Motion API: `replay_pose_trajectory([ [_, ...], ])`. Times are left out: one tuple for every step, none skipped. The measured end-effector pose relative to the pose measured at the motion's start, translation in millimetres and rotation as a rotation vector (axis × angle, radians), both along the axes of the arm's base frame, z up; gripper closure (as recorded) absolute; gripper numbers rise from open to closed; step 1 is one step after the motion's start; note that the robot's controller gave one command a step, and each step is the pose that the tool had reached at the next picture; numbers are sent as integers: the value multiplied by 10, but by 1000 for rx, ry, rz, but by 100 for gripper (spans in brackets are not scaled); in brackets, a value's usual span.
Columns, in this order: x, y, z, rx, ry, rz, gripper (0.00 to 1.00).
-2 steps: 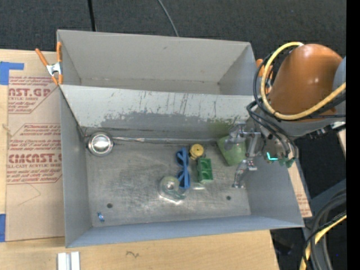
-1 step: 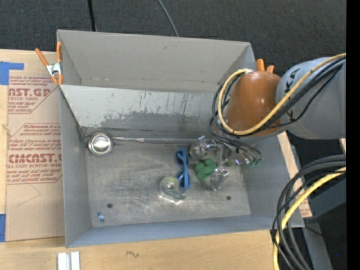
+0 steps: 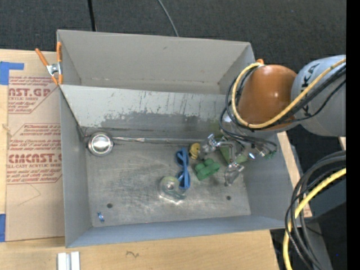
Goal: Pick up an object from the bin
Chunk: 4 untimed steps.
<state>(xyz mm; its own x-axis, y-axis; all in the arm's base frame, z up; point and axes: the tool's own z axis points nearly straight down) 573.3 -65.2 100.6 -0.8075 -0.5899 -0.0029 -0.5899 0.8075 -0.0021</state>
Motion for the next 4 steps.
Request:
replay_pose_trajectory([
  [204,79,288,2,-2,-99,0],
  [177,721,-257,-4,-3,453,0],
  [220,913,-262,-6,-2,443,0],
  [224,921,-241,-3,-2,440,100],
])
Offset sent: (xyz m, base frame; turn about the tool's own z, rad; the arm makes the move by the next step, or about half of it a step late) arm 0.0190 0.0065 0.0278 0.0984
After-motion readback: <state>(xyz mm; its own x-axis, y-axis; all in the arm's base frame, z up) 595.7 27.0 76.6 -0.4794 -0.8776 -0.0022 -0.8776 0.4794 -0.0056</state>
